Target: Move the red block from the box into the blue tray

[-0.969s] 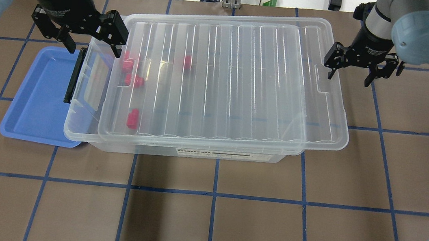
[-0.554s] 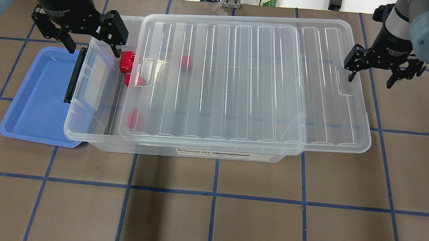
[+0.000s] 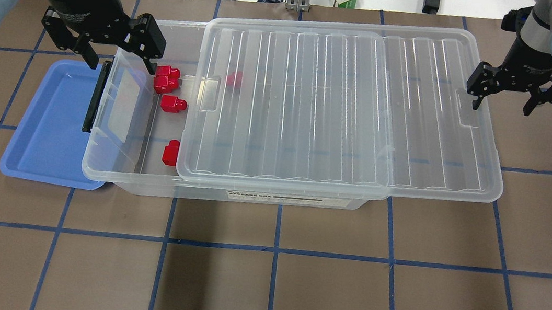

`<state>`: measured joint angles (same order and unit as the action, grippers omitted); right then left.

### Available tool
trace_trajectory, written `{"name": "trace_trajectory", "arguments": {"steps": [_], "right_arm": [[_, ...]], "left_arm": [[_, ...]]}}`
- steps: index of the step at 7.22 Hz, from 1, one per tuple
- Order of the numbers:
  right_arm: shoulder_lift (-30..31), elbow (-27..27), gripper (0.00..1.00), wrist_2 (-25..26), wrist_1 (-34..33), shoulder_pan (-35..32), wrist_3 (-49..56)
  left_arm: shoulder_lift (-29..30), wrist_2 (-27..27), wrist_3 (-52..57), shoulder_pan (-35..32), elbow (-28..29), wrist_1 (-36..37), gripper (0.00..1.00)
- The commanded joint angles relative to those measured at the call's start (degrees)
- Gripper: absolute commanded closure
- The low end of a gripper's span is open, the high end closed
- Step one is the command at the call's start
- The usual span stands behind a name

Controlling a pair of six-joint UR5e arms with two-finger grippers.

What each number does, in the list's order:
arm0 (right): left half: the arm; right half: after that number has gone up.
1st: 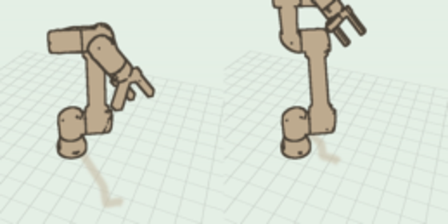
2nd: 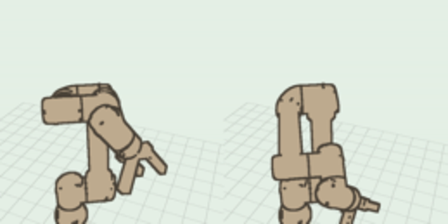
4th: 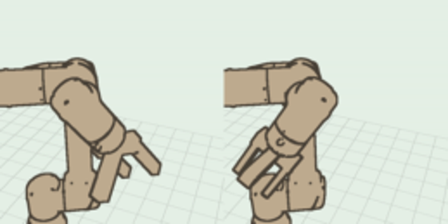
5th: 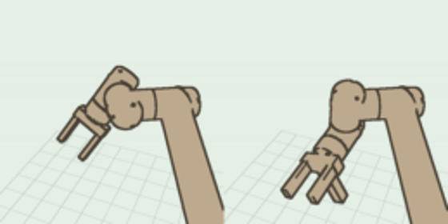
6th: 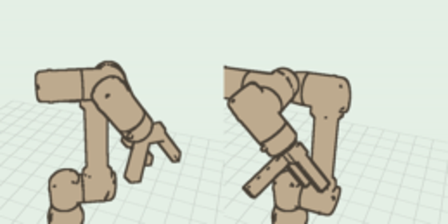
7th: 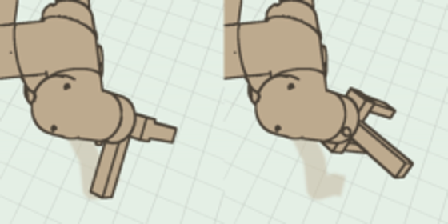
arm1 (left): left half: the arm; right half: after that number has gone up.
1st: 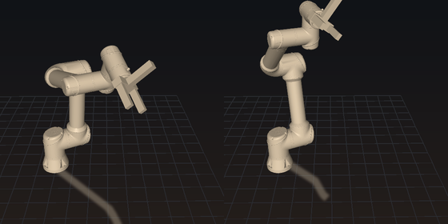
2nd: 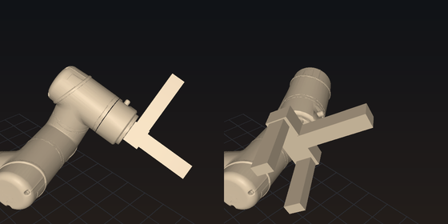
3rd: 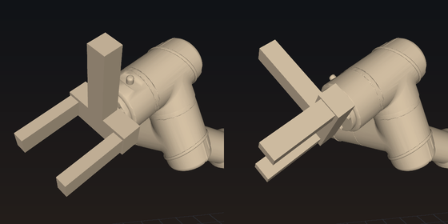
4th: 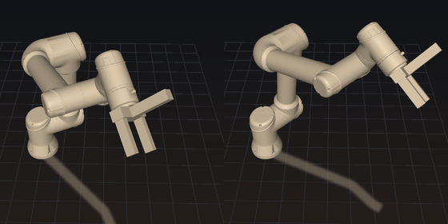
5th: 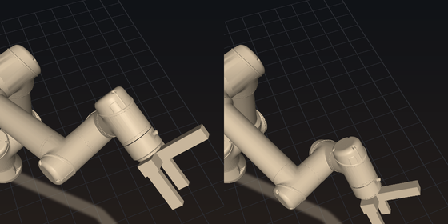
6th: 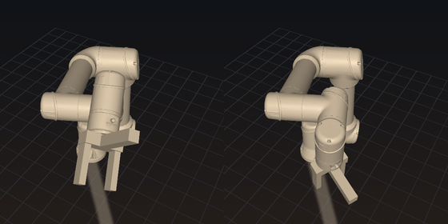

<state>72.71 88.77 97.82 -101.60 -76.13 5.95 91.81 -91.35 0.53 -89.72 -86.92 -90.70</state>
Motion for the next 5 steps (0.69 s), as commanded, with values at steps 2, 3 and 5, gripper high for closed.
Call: {"name": "trace_trajectory", "arguments": {"steps": [2, 3, 5], "right_arm": [[0.06, 0.0, 0.0, 1.93, -0.52, 2.29, 4.41], [0.06, 0.0, 0.0, 1.94, -0.61, 2.65, 5.03], [-0.03, 0.0, 0.0, 2.03, -0.7, 3.09, 5.3]], "left_arm": [[0.03, 0.12, 0.0, -0.01, 0.0, 0.0, 0.0], [0.03, 0.12, 0.0, -0.01, 0.09, 0.0, 0.0], [0.47, 0.21, 0.0, 0.6, 0.0, 0.43, 0.0]]}}
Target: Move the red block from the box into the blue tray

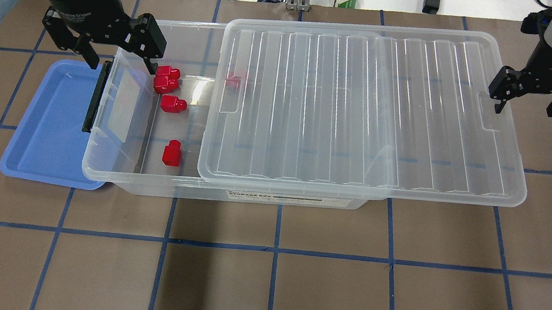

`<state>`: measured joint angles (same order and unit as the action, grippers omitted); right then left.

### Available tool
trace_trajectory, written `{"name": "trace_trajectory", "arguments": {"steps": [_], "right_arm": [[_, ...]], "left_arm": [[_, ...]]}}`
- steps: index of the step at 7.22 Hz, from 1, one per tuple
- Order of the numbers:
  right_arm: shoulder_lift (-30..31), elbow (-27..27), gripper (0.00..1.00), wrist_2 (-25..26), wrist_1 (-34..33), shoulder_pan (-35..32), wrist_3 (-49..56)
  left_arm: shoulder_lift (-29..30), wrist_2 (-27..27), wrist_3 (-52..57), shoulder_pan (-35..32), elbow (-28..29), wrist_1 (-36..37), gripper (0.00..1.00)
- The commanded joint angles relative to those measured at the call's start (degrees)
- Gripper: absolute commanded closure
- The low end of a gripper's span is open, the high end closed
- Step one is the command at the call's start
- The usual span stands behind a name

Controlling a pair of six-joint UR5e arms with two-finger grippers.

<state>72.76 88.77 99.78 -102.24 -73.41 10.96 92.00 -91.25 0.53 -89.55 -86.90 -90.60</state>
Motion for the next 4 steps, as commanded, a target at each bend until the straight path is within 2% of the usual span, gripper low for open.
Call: {"name": "trace_trajectory", "arguments": {"steps": [1, 2, 4], "right_arm": [[-0.07, 0.0, 0.0, -0.02, -0.15, 1.07, 1.94], [0.01, 0.0, 0.0, -0.02, -0.06, 1.17, 2.14], [1.23, 0.09, 0.0, -0.98, 0.46, 0.91, 2.22]], "left_arm": [[1.33, 0.02, -0.09, 0.35, -0.81, 0.42, 0.0], [2.47, -0.15, -0.09, 0.26, -2.21, 1.03, 0.0], [4.93, -0.07, -0.09, 0.08, -5.46, 8.04, 0.0]]}}
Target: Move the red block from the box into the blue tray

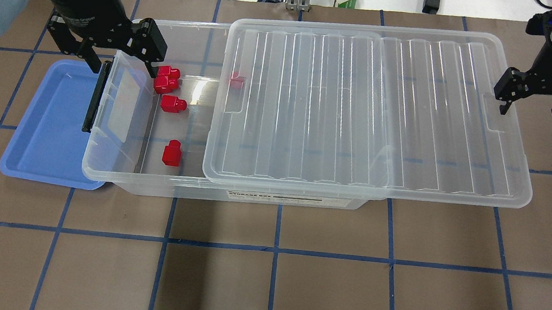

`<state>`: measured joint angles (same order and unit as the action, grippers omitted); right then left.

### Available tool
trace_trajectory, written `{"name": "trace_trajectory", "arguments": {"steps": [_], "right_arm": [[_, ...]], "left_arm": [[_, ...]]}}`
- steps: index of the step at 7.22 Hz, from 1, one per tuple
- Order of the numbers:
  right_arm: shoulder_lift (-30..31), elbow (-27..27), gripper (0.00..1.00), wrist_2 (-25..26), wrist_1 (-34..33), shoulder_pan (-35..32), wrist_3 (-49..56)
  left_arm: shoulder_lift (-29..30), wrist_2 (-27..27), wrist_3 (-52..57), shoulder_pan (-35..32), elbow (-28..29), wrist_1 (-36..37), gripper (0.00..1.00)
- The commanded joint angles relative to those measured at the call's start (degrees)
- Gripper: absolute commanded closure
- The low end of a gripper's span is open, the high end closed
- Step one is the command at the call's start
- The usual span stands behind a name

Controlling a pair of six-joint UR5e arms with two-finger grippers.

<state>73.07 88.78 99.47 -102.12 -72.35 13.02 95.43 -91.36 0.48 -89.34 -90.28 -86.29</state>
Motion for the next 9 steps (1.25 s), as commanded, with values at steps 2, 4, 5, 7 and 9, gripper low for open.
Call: {"name": "trace_trajectory", "arguments": {"steps": [2, 4, 5, 7, 9], "right_arm": [[3.56, 0.07, 0.0, -4.26, 0.78, -0.94, 0.25], [7.06, 0.16, 0.0, -4.81, 4.61, -1.21, 0.16], [8.48, 0.16, 0.0, -4.82, 4.91, -2.17, 0.16], [8.4, 0.07, 0.0, -4.82, 2.99, -1.83, -0.54], [8.49, 0.61, 0.0, -4.03, 2.01, -1.83, -1.42]], "left_arm": [[2.56, 0.3, -1.44, -0.48, -3.94, 4.03, 0.0], [3.71, 0.57, -1.53, -0.4, -8.22, 9.27, 0.0], [4.06, 0.66, -1.36, -0.4, -11.73, 14.61, 0.0], [5.37, 0.66, -1.53, -0.22, -18.32, 22.52, 0.0], [7.66, 0.66, -1.71, -0.4, -19.67, 25.21, 0.0]]}}
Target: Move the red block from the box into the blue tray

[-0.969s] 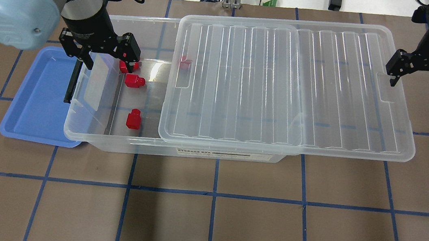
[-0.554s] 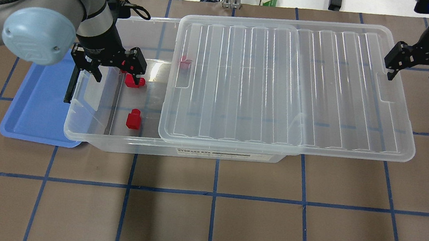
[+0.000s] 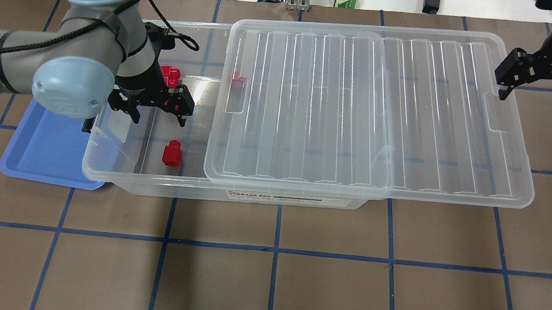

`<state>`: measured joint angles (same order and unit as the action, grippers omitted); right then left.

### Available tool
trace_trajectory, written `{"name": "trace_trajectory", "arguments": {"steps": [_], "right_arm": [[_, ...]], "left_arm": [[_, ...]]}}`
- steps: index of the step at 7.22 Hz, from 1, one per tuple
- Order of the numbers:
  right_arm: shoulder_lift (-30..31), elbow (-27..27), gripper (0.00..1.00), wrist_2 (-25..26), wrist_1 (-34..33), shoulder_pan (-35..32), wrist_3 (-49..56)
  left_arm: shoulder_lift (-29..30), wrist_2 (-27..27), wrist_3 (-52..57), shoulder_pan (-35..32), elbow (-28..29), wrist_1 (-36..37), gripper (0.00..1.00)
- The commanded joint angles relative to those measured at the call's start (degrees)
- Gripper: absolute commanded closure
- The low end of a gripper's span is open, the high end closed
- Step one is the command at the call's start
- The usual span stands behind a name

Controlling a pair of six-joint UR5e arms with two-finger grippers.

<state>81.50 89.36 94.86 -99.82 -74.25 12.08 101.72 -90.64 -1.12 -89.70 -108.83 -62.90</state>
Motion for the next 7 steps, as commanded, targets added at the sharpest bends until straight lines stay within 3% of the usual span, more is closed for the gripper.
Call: {"name": "trace_trajectory", "arguments": {"steps": [1, 7], "right_arm": [[0.59, 0.2, 0.0, 0.59, -0.03, 0.07, -0.48], [1.91, 0.47, 0.0, 0.24, 0.24, -0.02, -0.48]], "left_arm": [[2.59, -0.15, 0.32, 0.05, -1.29, 2.16, 0.0], [6.91, -0.33, 0.77, 0.31, -4.28, 9.18, 0.0]]}}
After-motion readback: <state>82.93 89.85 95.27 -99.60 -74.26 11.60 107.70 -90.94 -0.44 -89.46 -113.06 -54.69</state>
